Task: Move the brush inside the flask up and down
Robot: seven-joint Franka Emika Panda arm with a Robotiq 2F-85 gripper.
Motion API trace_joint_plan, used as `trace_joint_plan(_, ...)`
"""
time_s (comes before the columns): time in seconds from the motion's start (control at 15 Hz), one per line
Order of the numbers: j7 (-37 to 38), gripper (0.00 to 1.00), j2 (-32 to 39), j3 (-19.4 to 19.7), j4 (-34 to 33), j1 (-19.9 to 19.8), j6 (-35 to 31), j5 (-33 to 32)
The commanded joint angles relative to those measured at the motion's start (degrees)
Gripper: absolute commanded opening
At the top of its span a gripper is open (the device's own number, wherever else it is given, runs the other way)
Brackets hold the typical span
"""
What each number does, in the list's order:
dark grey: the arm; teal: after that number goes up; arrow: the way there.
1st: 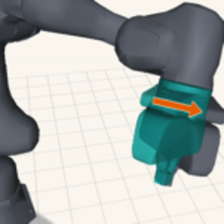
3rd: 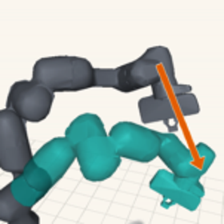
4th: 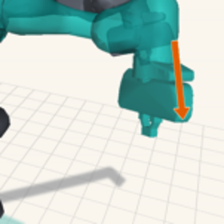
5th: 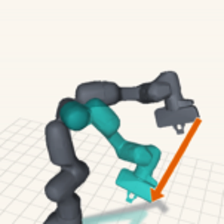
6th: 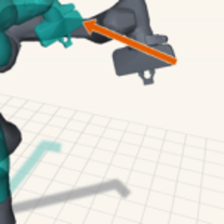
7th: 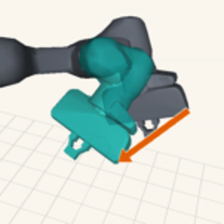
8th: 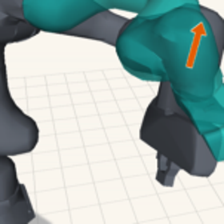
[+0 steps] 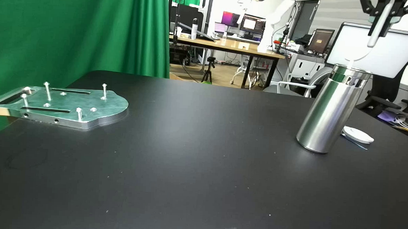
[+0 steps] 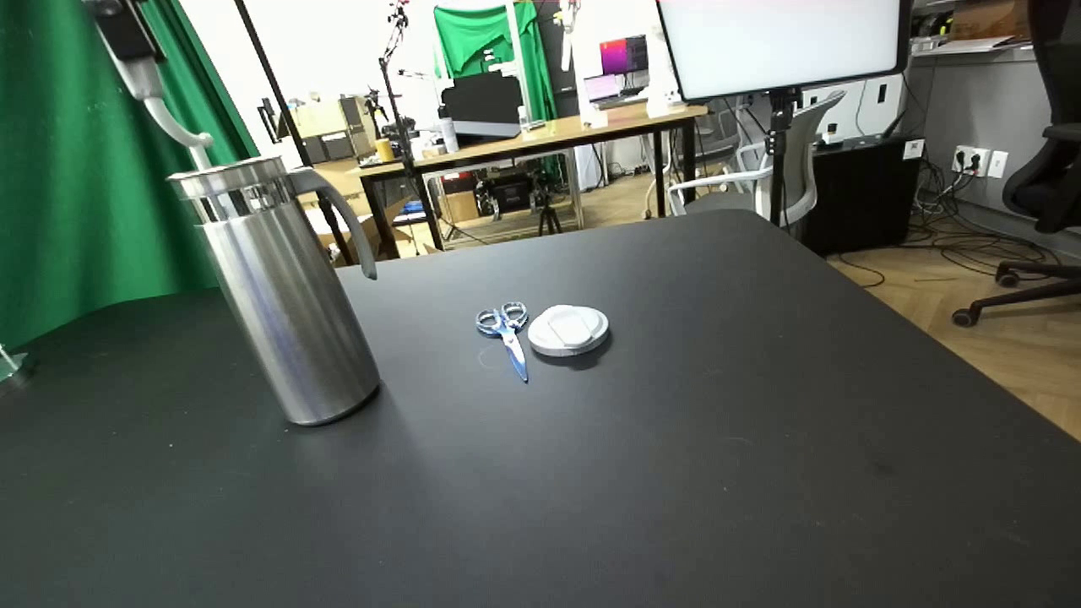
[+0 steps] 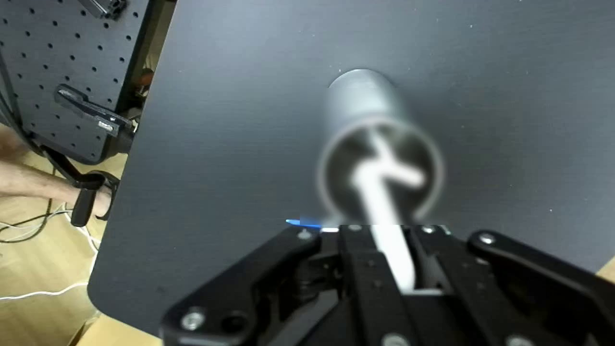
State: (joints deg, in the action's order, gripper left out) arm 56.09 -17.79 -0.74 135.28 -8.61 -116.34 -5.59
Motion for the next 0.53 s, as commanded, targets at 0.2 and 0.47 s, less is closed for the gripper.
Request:
trace_joint_plan(0.2,-0.13,0.54,4.18,0.63,-1.74,0.44,0.19,0.36)
trace_joint_plan(0.47,-0.89,0.80,0.81,0.42,-2.96,0.81,3.26,-0.04)
